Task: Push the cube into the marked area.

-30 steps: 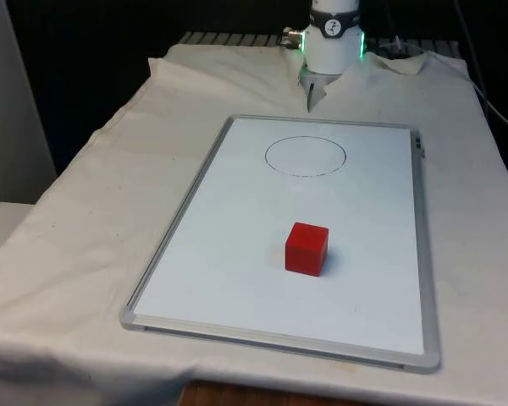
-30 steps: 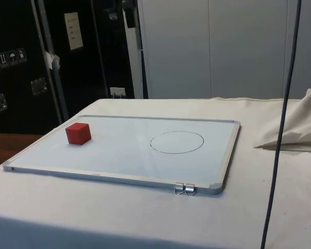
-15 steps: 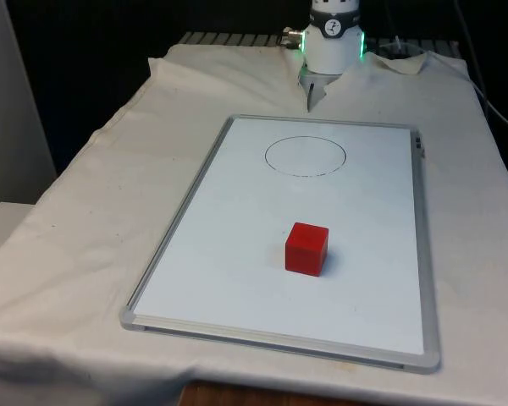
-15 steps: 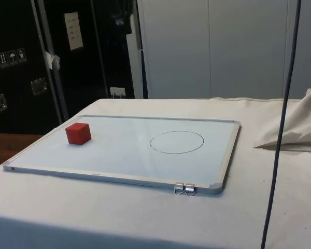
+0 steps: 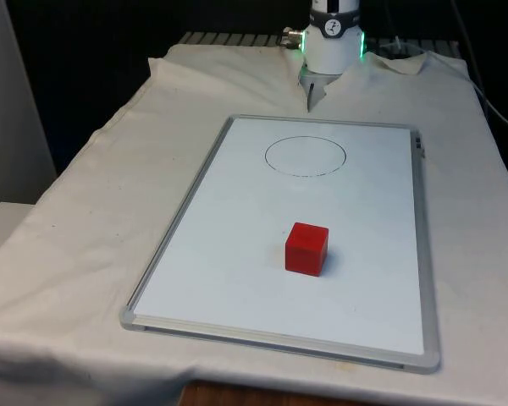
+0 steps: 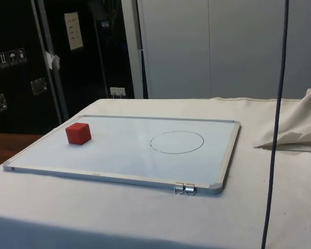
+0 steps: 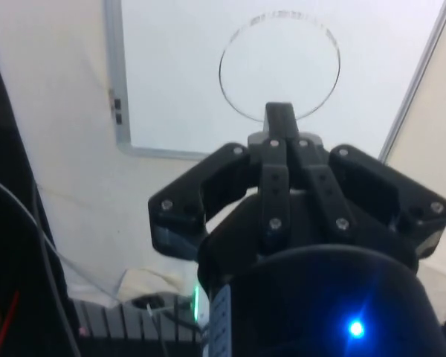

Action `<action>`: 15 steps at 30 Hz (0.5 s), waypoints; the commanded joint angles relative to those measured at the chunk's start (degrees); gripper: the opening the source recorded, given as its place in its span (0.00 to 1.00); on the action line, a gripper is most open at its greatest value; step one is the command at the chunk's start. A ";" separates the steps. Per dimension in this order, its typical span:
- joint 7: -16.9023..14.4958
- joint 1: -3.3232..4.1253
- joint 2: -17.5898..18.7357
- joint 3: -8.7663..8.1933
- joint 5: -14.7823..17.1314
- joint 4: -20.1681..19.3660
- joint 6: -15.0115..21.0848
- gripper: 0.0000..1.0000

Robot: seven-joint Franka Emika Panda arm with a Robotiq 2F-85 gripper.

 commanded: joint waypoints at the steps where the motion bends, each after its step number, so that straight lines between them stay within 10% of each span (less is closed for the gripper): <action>1: -0.23 -0.11 0.97 0.06 0.52 1.09 -0.06 0.00; 15: 0.46 0.11 9.34 0.40 0.00 8.48 2.92 0.00</action>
